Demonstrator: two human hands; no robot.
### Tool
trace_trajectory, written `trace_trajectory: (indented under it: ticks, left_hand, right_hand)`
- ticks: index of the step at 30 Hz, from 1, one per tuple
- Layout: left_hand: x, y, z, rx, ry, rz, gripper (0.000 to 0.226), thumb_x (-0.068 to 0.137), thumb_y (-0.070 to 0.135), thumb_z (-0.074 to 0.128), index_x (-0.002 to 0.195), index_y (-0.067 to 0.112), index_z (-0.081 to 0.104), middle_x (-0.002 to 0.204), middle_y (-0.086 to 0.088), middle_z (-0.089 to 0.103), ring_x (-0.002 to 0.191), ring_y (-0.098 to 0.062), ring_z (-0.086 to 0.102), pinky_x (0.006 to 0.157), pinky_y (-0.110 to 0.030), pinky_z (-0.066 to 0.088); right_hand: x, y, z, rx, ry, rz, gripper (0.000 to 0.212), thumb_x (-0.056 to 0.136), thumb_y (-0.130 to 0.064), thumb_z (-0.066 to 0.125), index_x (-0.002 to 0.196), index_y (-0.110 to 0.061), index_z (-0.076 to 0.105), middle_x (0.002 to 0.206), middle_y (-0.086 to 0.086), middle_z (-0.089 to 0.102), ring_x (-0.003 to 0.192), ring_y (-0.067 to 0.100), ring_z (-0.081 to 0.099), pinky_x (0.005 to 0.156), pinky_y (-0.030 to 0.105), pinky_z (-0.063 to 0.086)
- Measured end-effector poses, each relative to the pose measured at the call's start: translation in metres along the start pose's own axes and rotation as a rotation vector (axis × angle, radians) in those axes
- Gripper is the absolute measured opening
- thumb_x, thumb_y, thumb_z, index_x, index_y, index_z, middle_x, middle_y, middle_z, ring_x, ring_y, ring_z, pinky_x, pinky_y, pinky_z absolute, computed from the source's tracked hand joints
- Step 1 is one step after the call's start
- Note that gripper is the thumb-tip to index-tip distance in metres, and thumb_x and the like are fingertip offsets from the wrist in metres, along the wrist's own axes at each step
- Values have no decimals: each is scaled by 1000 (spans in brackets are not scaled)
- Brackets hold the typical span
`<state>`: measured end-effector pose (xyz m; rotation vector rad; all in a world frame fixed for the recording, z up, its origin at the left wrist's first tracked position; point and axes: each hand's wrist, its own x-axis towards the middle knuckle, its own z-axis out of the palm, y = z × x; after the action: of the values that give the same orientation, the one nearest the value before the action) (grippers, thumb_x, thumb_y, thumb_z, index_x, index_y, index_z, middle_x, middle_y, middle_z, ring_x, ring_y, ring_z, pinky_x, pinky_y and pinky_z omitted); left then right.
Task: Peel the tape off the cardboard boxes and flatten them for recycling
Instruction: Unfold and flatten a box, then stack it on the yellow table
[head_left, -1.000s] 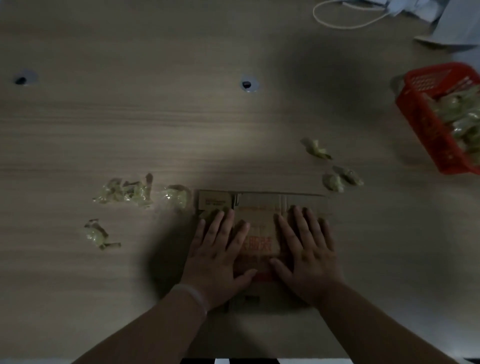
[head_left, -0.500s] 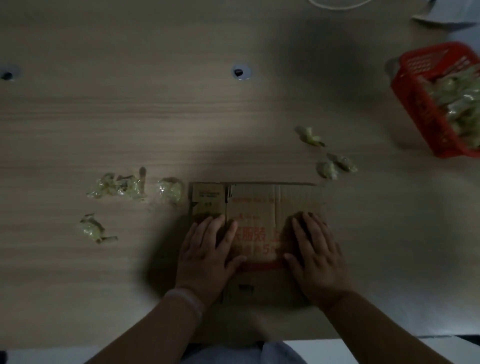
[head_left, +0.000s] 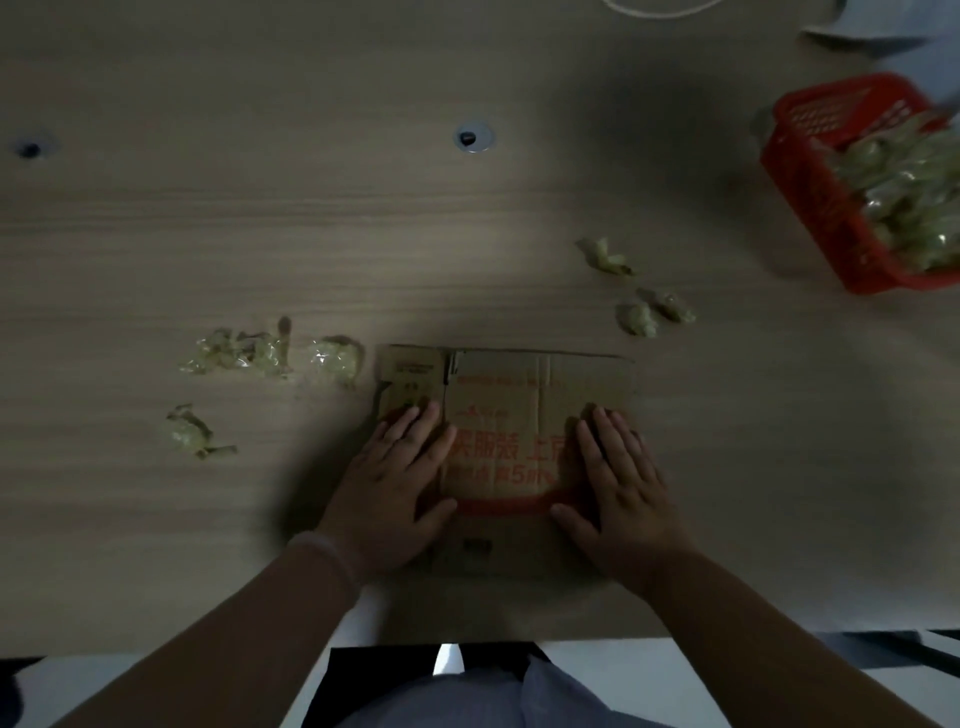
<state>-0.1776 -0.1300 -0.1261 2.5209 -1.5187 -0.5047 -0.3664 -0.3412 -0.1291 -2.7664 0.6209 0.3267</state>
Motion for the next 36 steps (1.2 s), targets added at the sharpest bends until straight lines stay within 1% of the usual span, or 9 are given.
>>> trace_trajectory:
  ticks: [2, 4, 7, 11, 16, 23, 27, 33, 36]
  left_hand:
    - [-6, -4, -8, -66, 20, -46, 71, 90, 47, 55, 149, 26, 21, 159, 2, 2, 148, -20, 7, 118, -30, 4]
    - [-20, -2, -13, -114, 74, -280, 76, 85, 51, 61, 149, 25, 28, 159, -3, 15, 143, -24, 18, 116, -33, 19]
    - [-44, 7, -15, -224, 124, -642, 76, 77, 55, 67, 140, 25, 38, 135, -5, 45, 121, -25, 43, 99, -38, 41]
    - [-53, 11, -12, -610, 34, -745, 43, 78, 41, 73, 115, 25, 57, 107, 2, 65, 96, -19, 61, 85, -41, 54]
    - [-53, 10, -7, -732, 3, -794, 41, 76, 31, 77, 108, 22, 55, 104, 2, 62, 97, -20, 60, 82, -38, 53]
    - [-79, 44, -17, -902, 23, -574, 39, 78, 23, 77, 101, 28, 45, 92, 12, 58, 82, -4, 55, 65, -24, 43]
    - [-79, 90, -32, -926, 21, -406, 40, 78, 25, 77, 102, 29, 46, 92, 14, 57, 82, -5, 56, 73, -30, 47]
    - [-83, 184, -43, -899, -58, -100, 30, 79, 30, 75, 89, 46, 51, 91, 21, 61, 84, 3, 57, 65, -19, 45]
    - [-87, 241, -44, -892, -92, -15, 33, 82, 32, 73, 96, 48, 47, 95, 22, 59, 86, 1, 57, 66, -24, 49]
  right_hand:
    - [-6, 4, -1, 57, -27, 76, 94, 84, -78, 22, 149, -22, -18, 157, -3, -25, 143, 10, -25, 119, 30, -7]
    - [-19, 7, -2, 121, -27, 287, 101, 78, -81, 20, 149, -23, -21, 157, -3, -26, 144, 14, -23, 117, 32, -5]
    - [-45, 7, -3, 169, -44, 501, 94, 82, -77, 31, 153, -23, 2, 160, 1, -7, 146, 25, -6, 118, 39, 4]
    - [-65, -14, -6, 323, 109, 572, 60, 84, -54, 61, 131, -20, 46, 136, 7, 42, 124, 27, 38, 104, 41, 35]
    - [-81, -38, -12, 773, 154, 782, 45, 85, -32, 70, 121, -21, 45, 112, 3, 58, 99, 24, 59, 83, 44, 54]
    - [-172, -60, -23, 921, 556, 832, 36, 81, -18, 74, 93, -38, 47, 91, -11, 61, 84, 9, 60, 61, 23, 48]
    - [-233, -63, -31, 969, 753, 895, 36, 81, -18, 74, 100, -38, 50, 93, -12, 63, 82, 2, 60, 62, 19, 47]
    - [-330, -41, -51, 957, 988, 983, 37, 82, -16, 73, 92, -40, 46, 92, -16, 60, 81, -4, 59, 62, 15, 48]
    - [-378, -21, -53, 925, 1082, 1007, 36, 83, -15, 73, 99, -34, 47, 90, -17, 59, 77, -16, 56, 52, 5, 43]
